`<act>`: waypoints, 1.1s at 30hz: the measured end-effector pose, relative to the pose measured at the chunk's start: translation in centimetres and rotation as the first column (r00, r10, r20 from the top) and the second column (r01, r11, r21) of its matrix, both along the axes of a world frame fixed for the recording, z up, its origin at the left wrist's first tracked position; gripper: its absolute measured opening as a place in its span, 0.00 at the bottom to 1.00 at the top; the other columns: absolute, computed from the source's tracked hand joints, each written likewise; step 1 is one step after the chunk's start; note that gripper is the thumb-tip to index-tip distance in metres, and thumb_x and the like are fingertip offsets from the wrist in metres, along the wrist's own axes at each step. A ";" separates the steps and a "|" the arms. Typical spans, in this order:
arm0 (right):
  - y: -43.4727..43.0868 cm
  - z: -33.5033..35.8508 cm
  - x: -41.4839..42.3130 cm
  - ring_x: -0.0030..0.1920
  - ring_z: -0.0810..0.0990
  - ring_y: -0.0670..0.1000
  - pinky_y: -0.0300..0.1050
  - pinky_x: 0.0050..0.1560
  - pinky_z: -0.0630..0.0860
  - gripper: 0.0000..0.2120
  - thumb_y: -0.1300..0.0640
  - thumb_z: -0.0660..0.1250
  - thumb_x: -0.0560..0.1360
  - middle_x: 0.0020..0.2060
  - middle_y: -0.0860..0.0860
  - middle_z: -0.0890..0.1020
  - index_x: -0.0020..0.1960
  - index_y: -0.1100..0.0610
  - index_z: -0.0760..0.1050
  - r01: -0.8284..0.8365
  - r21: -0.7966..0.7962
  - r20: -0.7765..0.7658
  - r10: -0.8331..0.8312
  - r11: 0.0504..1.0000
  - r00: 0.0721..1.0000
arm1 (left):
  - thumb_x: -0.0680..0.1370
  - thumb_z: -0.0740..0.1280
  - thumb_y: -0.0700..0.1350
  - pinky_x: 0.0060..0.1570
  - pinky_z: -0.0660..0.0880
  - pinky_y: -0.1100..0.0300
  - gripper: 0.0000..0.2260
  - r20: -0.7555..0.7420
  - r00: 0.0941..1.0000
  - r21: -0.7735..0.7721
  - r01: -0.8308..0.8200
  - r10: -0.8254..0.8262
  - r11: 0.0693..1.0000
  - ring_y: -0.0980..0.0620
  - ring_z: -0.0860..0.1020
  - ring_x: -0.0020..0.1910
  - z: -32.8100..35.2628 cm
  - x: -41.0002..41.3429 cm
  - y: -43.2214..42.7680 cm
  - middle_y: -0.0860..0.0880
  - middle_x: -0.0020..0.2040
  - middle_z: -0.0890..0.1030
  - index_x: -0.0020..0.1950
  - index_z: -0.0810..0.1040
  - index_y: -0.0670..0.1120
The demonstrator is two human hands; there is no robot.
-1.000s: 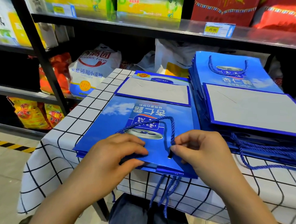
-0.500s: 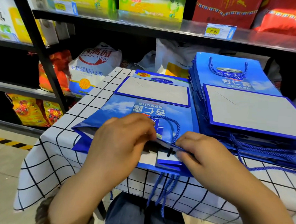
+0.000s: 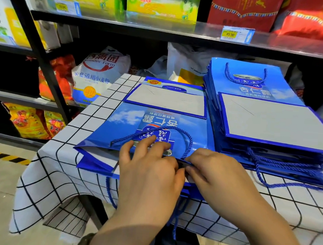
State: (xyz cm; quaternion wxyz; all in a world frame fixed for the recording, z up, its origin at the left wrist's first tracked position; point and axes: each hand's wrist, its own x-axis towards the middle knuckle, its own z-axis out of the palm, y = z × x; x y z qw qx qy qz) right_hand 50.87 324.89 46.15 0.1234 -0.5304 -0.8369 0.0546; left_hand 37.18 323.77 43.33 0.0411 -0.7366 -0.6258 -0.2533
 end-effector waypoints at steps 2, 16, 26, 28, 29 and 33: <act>-0.1 -0.2 0.1 0.48 0.75 0.50 0.46 0.46 0.71 0.13 0.49 0.52 0.78 0.47 0.47 0.77 0.52 0.48 0.74 0.018 -0.003 -0.051 -0.018 1.000 0.999 | 0.68 0.56 0.53 0.57 0.59 0.45 0.16 -0.024 0.999 0.044 0.024 -0.023 0.999 0.47 0.79 0.52 -0.1 0.0 0.2 0.53 0.46 0.83 0.30 0.80 0.50; 1.5 -0.5 1.1 0.52 0.74 0.43 0.45 0.55 0.71 0.13 0.44 0.55 0.77 0.48 0.42 0.75 0.58 0.41 0.74 -0.112 -0.232 -0.182 0.070 0.966 0.981 | 0.72 0.60 0.52 0.63 0.60 0.48 0.12 -0.071 0.951 0.213 0.310 -0.301 0.927 0.55 0.75 0.54 -2.0 -3.2 0.1 0.55 0.45 0.82 0.36 0.81 0.52; 1.1 -0.5 0.6 0.48 0.76 0.50 0.45 0.46 0.70 0.06 0.48 0.55 0.78 0.47 0.44 0.78 0.48 0.48 0.69 0.084 -0.043 -0.128 -0.089 0.996 0.988 | 0.70 0.62 0.56 0.57 0.65 0.58 0.09 -0.021 0.933 0.222 0.354 -0.359 0.908 0.59 0.75 0.50 -2.7 -3.7 -0.2 0.56 0.45 0.83 0.36 0.77 0.53; 1.0 -0.6 0.6 0.45 0.75 0.48 0.45 0.44 0.70 0.05 0.47 0.56 0.78 0.42 0.42 0.78 0.46 0.46 0.68 0.081 -0.026 -0.169 -0.084 0.996 0.982 | 0.70 0.62 0.54 0.55 0.65 0.61 0.06 -0.055 0.922 0.206 0.387 -0.384 0.899 0.59 0.73 0.51 -2.7 -3.9 -0.2 0.56 0.46 0.82 0.38 0.68 0.53; 0.8 -0.6 0.6 0.43 0.75 0.46 0.43 0.43 0.70 0.04 0.47 0.57 0.77 0.39 0.41 0.77 0.45 0.45 0.68 0.071 -0.023 -0.191 -0.075 0.997 0.979 | 0.70 0.61 0.53 0.54 0.65 0.63 0.07 -0.065 0.916 0.193 0.402 -0.397 0.895 0.59 0.73 0.52 -2.8 -4.0 -0.2 0.56 0.46 0.82 0.39 0.64 0.53; 0.2 -0.2 1.2 0.47 0.73 0.39 0.34 0.47 0.69 0.14 0.38 0.59 0.71 0.42 0.35 0.74 0.54 0.40 0.72 -0.024 -0.016 -0.305 0.018 1.000 0.952 | 0.72 0.61 0.54 0.46 0.68 0.65 0.07 0.039 0.924 0.141 0.372 -0.380 0.918 0.59 0.77 0.47 -2.3 -4.4 -0.3 0.58 0.43 0.82 0.43 0.65 0.54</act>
